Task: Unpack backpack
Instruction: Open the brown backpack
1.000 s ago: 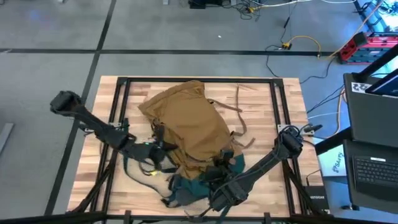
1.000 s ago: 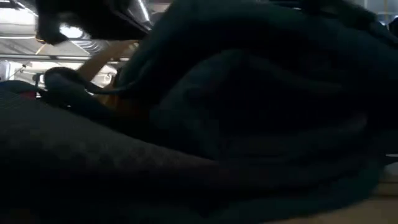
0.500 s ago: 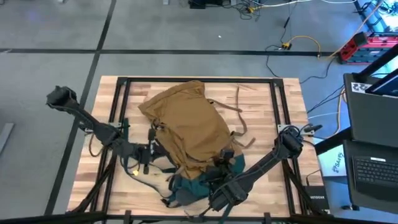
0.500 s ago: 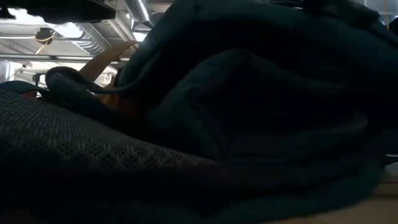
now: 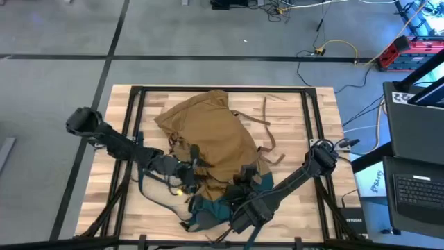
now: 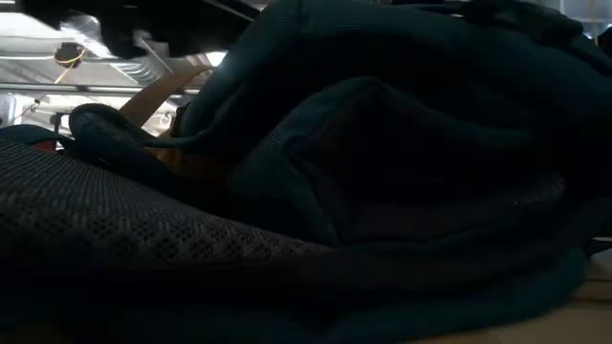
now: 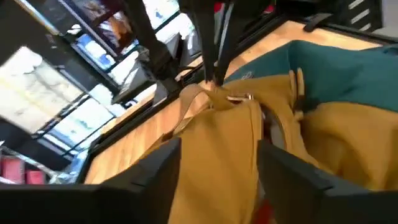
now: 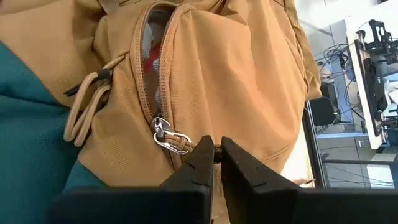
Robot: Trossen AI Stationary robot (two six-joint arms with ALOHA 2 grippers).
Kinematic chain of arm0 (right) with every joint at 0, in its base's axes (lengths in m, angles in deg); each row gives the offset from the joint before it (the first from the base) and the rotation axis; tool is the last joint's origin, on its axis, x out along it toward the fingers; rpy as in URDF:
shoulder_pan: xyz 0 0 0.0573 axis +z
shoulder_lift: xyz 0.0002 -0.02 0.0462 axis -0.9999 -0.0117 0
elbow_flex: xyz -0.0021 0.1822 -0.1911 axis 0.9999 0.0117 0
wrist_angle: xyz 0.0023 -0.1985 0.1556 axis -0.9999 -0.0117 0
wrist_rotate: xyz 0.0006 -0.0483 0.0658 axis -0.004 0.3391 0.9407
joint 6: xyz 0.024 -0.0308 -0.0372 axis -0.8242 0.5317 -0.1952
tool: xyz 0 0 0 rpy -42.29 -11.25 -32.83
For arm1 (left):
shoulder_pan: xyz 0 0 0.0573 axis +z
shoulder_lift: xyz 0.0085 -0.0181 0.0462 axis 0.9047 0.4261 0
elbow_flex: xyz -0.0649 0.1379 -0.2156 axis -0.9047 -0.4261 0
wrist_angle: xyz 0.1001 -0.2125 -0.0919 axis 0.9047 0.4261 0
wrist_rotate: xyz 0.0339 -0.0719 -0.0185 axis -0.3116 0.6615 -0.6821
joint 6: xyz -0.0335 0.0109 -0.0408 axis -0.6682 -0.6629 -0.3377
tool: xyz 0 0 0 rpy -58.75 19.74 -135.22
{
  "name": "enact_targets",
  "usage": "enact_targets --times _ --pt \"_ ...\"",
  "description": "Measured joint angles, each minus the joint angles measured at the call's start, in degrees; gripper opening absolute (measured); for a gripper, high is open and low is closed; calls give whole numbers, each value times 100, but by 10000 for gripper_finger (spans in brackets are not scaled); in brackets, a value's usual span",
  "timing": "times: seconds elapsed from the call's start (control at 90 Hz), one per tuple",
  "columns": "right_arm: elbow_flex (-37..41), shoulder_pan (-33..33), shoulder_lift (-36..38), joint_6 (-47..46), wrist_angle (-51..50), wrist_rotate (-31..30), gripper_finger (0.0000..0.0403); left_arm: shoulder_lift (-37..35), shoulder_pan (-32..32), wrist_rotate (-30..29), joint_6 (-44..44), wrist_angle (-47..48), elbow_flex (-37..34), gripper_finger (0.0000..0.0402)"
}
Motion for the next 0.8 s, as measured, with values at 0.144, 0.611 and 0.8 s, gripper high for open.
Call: enact_targets --times 0.144,0.611,0.8 --pt "0 0 0 11 17 18 0 400 215 283 -14 198 336 222" --pt "0 0 0 28 40 34 0 1060 928 358 -130 480 815 238" --pt "0 2 0 82 39 26 0 1060 841 439 30 448 815 159"
